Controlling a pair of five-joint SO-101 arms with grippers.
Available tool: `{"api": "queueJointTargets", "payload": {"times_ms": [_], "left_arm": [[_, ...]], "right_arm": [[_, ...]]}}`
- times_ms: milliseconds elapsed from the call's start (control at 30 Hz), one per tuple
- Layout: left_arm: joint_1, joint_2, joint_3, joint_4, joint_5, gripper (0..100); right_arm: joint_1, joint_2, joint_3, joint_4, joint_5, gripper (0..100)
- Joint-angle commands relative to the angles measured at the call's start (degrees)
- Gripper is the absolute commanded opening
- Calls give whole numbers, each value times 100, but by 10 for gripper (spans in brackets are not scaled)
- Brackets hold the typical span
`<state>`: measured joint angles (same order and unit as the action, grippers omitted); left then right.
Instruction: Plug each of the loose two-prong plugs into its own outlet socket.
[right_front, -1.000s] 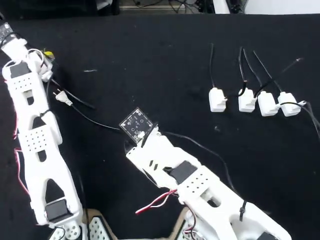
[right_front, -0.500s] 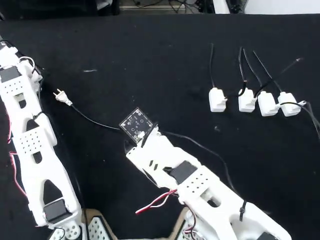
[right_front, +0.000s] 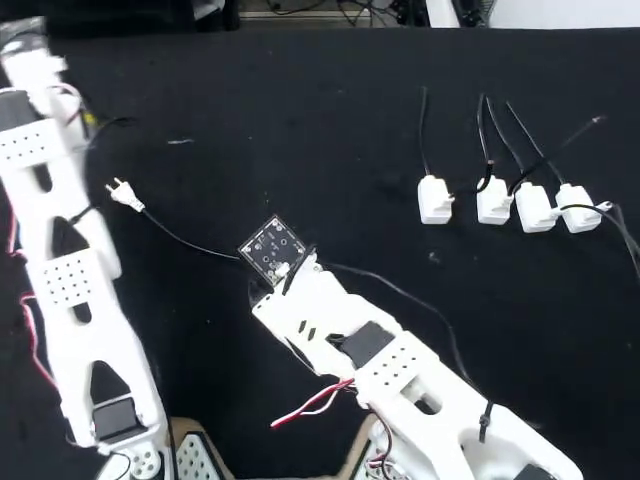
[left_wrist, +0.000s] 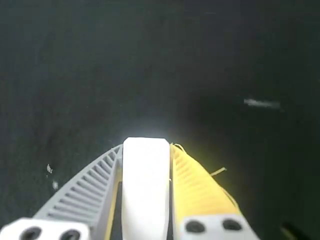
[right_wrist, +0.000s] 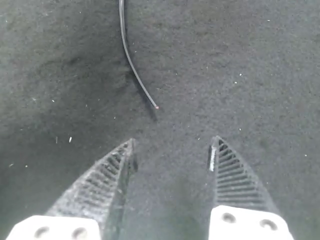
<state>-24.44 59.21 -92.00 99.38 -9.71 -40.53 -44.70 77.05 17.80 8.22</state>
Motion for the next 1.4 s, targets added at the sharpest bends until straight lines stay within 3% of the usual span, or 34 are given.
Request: {"api": "queueJointTargets", "payload": {"times_ms": [0,200,467,633,900,1100,1267,1367], "left_arm": [[277,-844,-66,158,-571,30],[699,-1697,1095,167,-1407,30],[1437,-4062,5156,158,-3244,30],[2026,-5407,7591,141,-4132,30],[2598,-6479,9684,123,-5266,30],[2563,-6505,10571,-607,-5125,41],[2563,-6532,11459,-1653,-4440,213],[2554,-6541,11960,-2330,-4422,216]], "right_arm": [[-26,-136,-110,-97,-26,222],[448,-145,-163,-123,-88,222],[1345,-145,-312,-97,-985,222],[1618,-145,-356,-97,-1081,222],[1662,-145,-356,-97,-1081,222],[1653,-145,-356,-97,-1081,222],[1635,-145,-356,-97,-1081,222],[1635,-145,-347,-97,-1081,222]]}}
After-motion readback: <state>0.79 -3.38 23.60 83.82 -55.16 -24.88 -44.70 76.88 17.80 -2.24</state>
